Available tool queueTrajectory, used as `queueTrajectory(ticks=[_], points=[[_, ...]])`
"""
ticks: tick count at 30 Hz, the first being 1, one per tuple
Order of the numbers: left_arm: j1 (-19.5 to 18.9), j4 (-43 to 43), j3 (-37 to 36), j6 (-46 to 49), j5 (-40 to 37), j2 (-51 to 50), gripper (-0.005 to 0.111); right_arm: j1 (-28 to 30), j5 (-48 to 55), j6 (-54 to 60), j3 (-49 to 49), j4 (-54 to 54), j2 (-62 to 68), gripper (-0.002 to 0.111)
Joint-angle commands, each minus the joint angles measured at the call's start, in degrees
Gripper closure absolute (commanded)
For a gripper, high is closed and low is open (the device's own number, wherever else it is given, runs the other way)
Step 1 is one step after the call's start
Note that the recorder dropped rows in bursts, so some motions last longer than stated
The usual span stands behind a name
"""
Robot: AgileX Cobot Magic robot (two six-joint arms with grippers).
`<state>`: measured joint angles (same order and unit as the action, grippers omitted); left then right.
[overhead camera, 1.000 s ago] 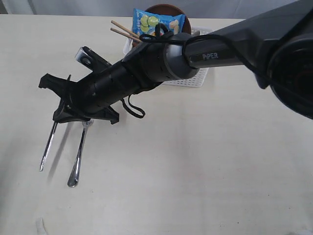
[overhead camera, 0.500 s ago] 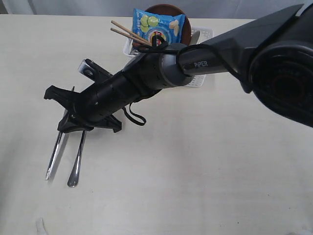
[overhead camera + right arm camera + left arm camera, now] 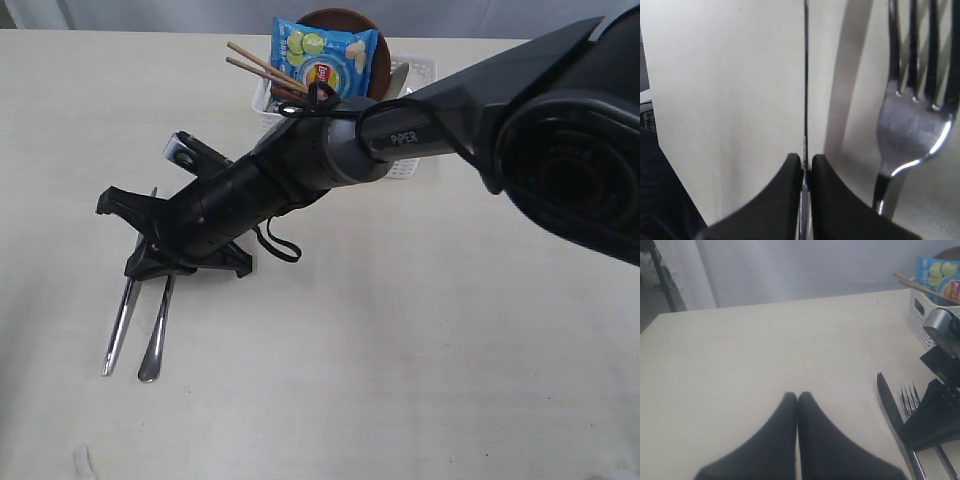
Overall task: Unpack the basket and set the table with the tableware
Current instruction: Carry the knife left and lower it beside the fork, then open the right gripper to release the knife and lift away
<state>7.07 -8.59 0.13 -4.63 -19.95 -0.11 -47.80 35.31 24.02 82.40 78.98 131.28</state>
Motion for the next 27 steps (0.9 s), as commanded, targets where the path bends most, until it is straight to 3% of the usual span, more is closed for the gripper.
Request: queueTrajectory(ticks=[1,27], points=[[0.3,-0.1,-0.1,-0.1,0.0,0.1,0.107,0.4,0.0,-1.0,0.2,-2.8,-0.2,0.109],[0.3,-0.1,-0.1,-0.1,0.0,0.1,0.107,0.3,-1.4,-4.3,0.2,-3.5,-0.2,0.108]])
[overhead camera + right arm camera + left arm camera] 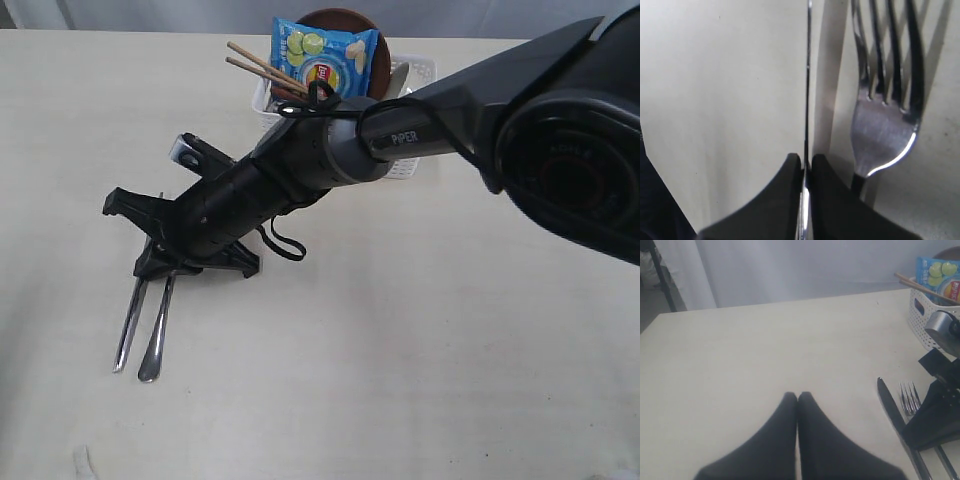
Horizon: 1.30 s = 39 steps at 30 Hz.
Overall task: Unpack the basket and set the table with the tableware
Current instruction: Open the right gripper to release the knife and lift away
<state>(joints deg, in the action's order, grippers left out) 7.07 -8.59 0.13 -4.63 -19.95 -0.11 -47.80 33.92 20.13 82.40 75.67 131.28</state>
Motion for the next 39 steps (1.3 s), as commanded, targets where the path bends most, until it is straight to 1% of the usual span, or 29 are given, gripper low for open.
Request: queueTrajectory(ticks=[1,5,6,11,13,24,32,37,39], points=[[0.3,-0.1,-0.1,-0.1,0.0,0.1,0.107,0.3,0.0,-0.4,0.2,-0.2,-0.2,0.108],[0.3,-0.1,-0.1,-0.1,0.0,0.1,0.107,0.3,0.2,-0.4,0.2,-0.3,-0.2,0.108],[0.3,-0.1,-0.1,-0.1,0.0,0.1,0.107,0.3,0.2,-0.4,0.2,-0.3,-0.2,0.105],[0.3,-0.1,-0.1,-0.1,0.0,0.1,0.107,0.3,0.2,-0.8,0.2,-0.3,-0.2,0.086],[0.3,-0.1,-0.1,-0.1,0.0,0.1,0.107,0.3,0.2,-0.8,0.2,-0.3,-0.2,0.082],[0.3,-0.1,-0.1,-0.1,0.0,0.1,0.107,0.3,1.4,-0.8,0.2,-0.2,-1.4,0.082],[0.3,-0.1,-0.1,-0.1,0.0,0.1,0.107,0.4,1.7,1.3,0.2,-0.3,-7.4,0.082],[0.3,-0.1,-0.1,-0.1,0.0,0.1,0.107,2.5,2.6,5.2,0.2,-1.9,-13.0,0.082],[0.3,-0.1,-0.1,-0.1,0.0,0.1,0.107,3.9,3.0,6.5,0.2,-5.4,-15.5,0.082]])
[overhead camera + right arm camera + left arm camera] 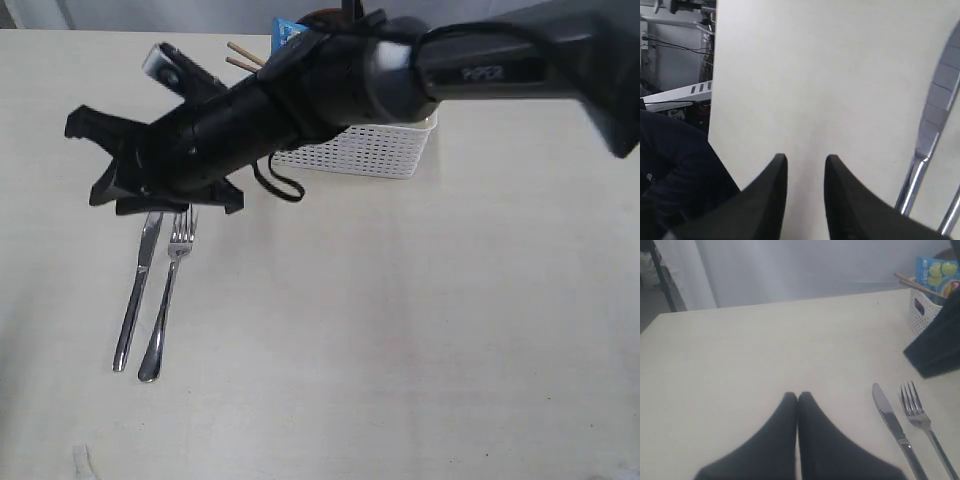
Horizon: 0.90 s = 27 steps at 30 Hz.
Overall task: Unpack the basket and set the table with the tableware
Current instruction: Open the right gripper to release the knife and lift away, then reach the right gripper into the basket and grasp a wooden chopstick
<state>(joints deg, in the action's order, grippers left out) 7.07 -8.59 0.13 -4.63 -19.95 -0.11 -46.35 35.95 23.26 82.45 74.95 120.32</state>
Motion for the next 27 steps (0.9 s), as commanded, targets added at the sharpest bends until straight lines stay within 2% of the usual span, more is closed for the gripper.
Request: queueTrajectory(ticks=[1,10,15,21,27], points=[[0.3,-0.1,-0.1,-0.1,0.0,0.1,0.107,3.1,1.1,3.3,0.1,-6.6,-5.8,0.082],[0.3,-0.1,-0.1,-0.1,0.0,0.1,0.107,11.0,4.2,3.3,0.1,-31.2,-14.9,0.082],[0.3,-0.1,-0.1,-0.1,0.0,0.1,0.107,14.2,-2.6,3.3,0.1,-40.4,-17.4,0.082],[0.3,-0.1,-0.1,-0.1,0.0,0.1,0.107,15.0,-8.4,3.4,0.2,-53.7,-16.5,0.082],[0.3,0.3,-0.1,-0.1,0.0,0.1,0.107,15.0,-9.5,5.5,5.8,-57.1,-9.2,0.082]])
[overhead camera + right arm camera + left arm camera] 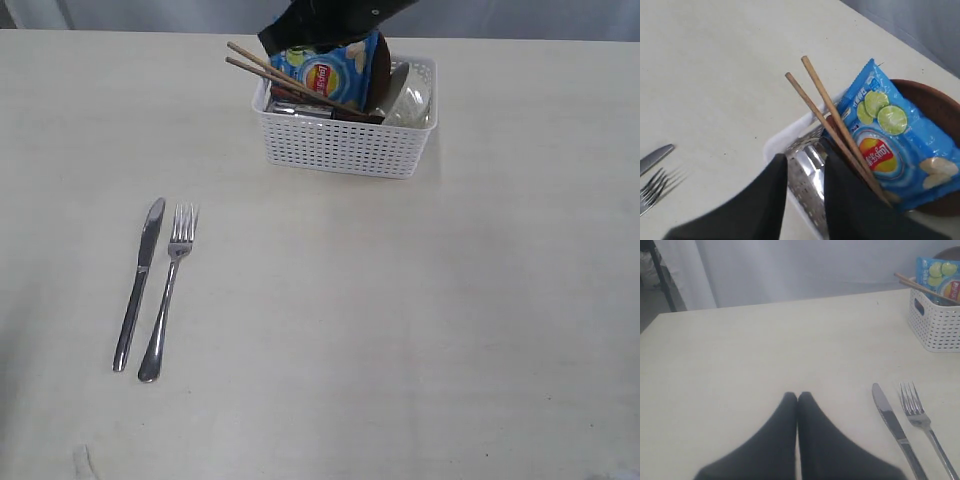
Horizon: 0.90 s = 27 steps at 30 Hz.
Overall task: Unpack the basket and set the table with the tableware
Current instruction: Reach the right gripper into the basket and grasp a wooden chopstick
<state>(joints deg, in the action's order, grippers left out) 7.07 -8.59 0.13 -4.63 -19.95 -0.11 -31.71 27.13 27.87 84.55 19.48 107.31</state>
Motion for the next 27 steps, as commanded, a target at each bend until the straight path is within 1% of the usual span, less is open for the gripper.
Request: queueTrajectory(ticks=[1,4,5,6,7,9,13,20,27], points=[[0.3,0.3,-0.1,-0.1,0.0,0.1,0.107,0.3,-0.2,1.0,5.6,-1.7,5.6,0.082],[0.3,0.3,-0.1,-0.1,0.0,0.1,0.107,0.3,3.8,1.1,13.3,-2.2,12.1,0.082],[0.3,0.3,-0.1,-0.1,0.0,0.1,0.107,0.3,5.8,1.1,15.8,-2.3,14.1,0.079],[0.3,0.3,-0.1,-0.1,0.0,0.1,0.107,0.3,7.1,1.1,17.5,-2.3,15.5,0.074],[0.3,0.3,-0.1,-0.1,0.0,0.1,0.107,0.3,9.1,1.1,20.2,-2.5,17.7,0.064],[0.3,0.3,-0.1,-0.1,0.0,0.1,0.107,0.3,10.4,1.0,23.0,-4.2,20.2,0.052],[0.3,0.3,-0.1,-0.1,0.0,0.1,0.107,0.4,8.7,0.8,23.6,-7.8,23.0,0.052],[0.3,0.1,-0.1,-0.1,0.0,0.1,0.107,2.8,3.5,-2.0,23.6,-7.3,27.2,0.052],[0.3,0.1,-0.1,-0.1,0.0,0.1,0.107,2.9,2.2,-2.1,23.7,-5.6,30.1,0.052]])
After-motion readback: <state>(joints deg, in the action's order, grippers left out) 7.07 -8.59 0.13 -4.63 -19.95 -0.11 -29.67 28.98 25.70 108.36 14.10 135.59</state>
